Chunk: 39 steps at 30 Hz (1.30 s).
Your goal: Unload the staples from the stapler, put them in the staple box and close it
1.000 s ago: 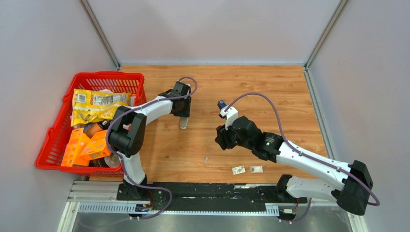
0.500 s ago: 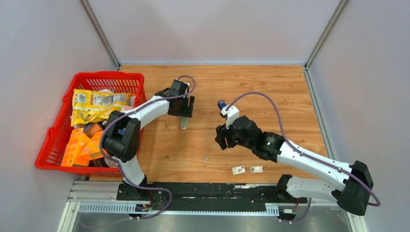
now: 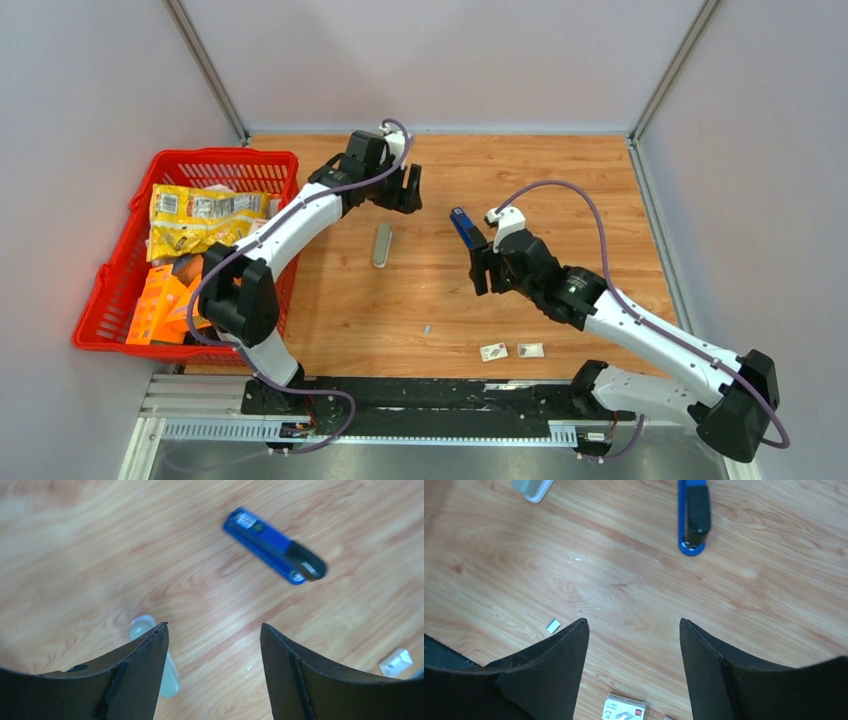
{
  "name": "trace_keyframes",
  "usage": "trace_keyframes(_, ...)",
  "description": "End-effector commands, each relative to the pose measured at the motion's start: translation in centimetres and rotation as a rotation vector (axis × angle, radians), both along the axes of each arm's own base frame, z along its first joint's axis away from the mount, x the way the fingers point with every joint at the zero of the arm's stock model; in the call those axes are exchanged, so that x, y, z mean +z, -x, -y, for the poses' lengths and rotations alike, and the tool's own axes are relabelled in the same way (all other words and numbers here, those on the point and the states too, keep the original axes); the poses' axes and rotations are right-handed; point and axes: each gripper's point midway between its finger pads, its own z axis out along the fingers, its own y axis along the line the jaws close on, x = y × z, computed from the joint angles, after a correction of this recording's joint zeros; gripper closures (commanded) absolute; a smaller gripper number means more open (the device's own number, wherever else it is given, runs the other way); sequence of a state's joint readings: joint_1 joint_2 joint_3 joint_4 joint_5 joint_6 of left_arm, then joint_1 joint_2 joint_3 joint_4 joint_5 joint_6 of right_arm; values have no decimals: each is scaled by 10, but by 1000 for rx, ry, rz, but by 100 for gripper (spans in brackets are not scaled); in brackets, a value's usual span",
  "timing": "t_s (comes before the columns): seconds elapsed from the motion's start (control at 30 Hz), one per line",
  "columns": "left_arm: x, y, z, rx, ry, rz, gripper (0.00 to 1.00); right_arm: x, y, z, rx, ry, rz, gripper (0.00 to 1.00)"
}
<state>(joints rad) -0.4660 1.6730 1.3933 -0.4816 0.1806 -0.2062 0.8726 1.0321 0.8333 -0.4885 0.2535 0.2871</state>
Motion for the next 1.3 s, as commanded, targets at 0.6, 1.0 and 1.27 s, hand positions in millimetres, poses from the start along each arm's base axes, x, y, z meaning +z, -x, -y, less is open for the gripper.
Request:
trace_keyframes(0.6,-12,-73,167,-443,293,61,29,-28,3,44,-259,-109,-145,53)
trace_keyframes(1.0,-58,-94,184,-402,268,19,41,-51,-60,12,-267,-104,-196,100)
trace_keyframes(1.27,-99,-102,170,-314,166,-45,50,-81,-104,-18,-255,-89,-221,100)
